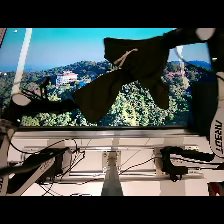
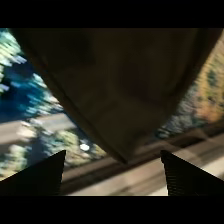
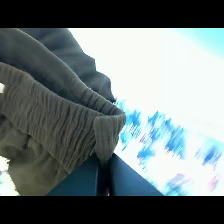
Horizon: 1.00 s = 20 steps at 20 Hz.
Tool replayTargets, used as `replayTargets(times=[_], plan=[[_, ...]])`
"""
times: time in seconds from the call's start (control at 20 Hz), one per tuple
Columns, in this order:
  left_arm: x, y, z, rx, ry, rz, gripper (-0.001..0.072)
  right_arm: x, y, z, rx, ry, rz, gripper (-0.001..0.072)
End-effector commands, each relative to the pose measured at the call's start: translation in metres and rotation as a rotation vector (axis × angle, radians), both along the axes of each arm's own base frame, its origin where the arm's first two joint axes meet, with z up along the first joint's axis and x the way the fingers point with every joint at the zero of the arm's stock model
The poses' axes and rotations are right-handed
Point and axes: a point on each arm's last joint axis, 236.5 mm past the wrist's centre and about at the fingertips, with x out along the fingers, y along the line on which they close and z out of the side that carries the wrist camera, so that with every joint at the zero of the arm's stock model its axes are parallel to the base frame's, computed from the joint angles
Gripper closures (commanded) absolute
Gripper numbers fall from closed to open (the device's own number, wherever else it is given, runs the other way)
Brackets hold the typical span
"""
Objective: Fold the clothes and pants, and hang the long-sleeved shirts on hangers.
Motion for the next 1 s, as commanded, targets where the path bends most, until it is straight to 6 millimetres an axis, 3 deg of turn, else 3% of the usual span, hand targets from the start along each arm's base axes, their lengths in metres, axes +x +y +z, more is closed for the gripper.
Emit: replayTargets(times=[0.0, 0.15, 0.3, 0.5, 0.6, 0.75, 0.85, 0.95], plan=[[-0.029, -0.032, -0.018, -0.117, 0.093, 0.014, 0.0031, -0.019, -0.029, -0.012, 0.179, 0.119, -0.131, 0.0685], [-0.031, -0.029, -0.035, -0.028, 0.057, -0.016, 0.0031, -0.019, -0.023, -0.015, 0.194, 0.126, -0.124, 0.0685], [-0.029, -0.045, -0.049, 0.011, 0.036, -0.054, 0.0032, -0.017, -0.018, -0.013, 0.219, 0.120, -0.116, 0.0685], [-0.042, -0.056, -0.078, 0.025, 0.145, -0.080, 0.0032, -0.018, -0.018, -0.013, 0.218, 0.122, -0.115, 0.0685], [-0.042, -0.064, -0.082, -0.022, 0.199, -0.036, 0.0041, -0.017, -0.018, -0.013, 0.218, 0.119, -0.116, 0.0685], [-0.026, -0.081, -0.070, -0.122, 0.175, 0.000, 0.0339, -0.013, -0.019, -0.010, 0.221, 0.095, -0.119, 0.0685], [-0.006, -0.089, -0.055, -0.163, 0.102, -0.001, 0.0694, -0.008, -0.019, -0.006, 0.224, 0.070, -0.122, 0.0685], [0.028, -0.088, -0.034, -0.170, 0.004, 0.023, 0.0686, -0.004, -0.020, -0.004, 0.225, 0.051, -0.124, 0.0685]])
